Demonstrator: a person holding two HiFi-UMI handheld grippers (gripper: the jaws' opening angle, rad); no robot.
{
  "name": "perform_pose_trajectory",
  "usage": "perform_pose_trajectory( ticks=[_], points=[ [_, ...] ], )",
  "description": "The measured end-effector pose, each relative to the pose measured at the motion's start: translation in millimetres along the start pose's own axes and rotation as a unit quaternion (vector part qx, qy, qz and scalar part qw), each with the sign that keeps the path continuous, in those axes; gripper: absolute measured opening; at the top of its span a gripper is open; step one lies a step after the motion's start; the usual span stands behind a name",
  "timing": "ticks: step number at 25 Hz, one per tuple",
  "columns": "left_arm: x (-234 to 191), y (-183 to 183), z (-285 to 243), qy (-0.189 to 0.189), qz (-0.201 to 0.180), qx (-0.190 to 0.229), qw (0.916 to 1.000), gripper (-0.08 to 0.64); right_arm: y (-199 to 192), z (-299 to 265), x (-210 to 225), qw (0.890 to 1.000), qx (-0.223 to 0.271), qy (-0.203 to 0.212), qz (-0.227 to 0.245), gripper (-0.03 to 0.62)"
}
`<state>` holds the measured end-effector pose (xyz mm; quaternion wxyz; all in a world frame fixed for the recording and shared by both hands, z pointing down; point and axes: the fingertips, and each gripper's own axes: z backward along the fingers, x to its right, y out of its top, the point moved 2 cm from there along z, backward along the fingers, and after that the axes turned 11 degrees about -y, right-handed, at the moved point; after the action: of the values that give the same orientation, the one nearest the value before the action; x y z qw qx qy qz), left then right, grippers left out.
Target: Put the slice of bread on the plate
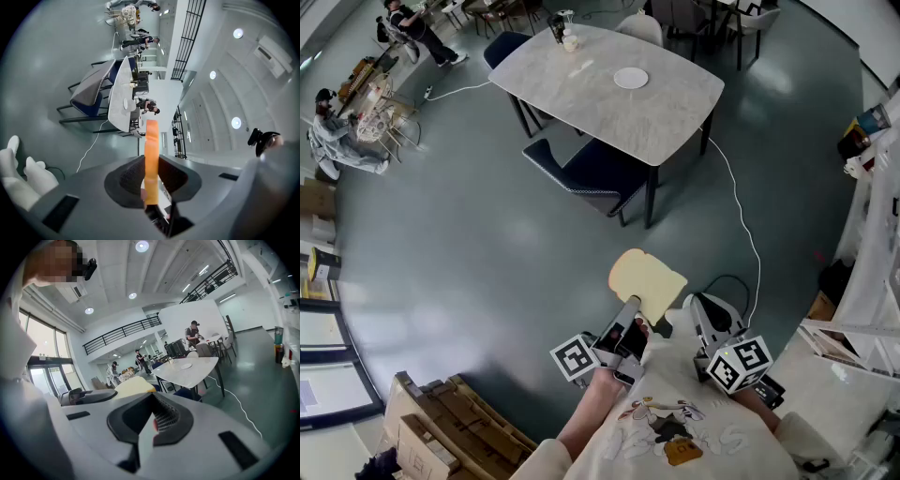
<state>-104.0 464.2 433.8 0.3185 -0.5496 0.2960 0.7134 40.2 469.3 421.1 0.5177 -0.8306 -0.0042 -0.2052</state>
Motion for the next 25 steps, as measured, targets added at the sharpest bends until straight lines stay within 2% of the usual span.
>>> perform_pose_trajectory(
  ticks=[4,12,17,20,25],
  points=[
    [-7,-13,9,0.024,0.021,0.001,0.9995,0.094,-12,17,0,1.000,-0.025,-0.010,-0.006,0.005],
    [-10,-19,-28,0.023,0.017,0.032,0.9991,0.094,0,2,38,0.999,-0.038,0.009,-0.016,0.005],
    [-11,-40,-49,0.022,0.016,0.037,0.9989,0.094,5,3,54,0.997,-0.043,0.049,-0.045,0.005],
    [-12,-40,-64,0.028,0.010,0.047,0.9985,0.094,13,-2,60,0.996,-0.046,0.060,-0.043,0.005],
    [-4,-60,-96,0.021,-0.008,0.010,0.9997,0.094,24,1,86,0.995,-0.042,0.066,-0.064,0.005]
  ],
)
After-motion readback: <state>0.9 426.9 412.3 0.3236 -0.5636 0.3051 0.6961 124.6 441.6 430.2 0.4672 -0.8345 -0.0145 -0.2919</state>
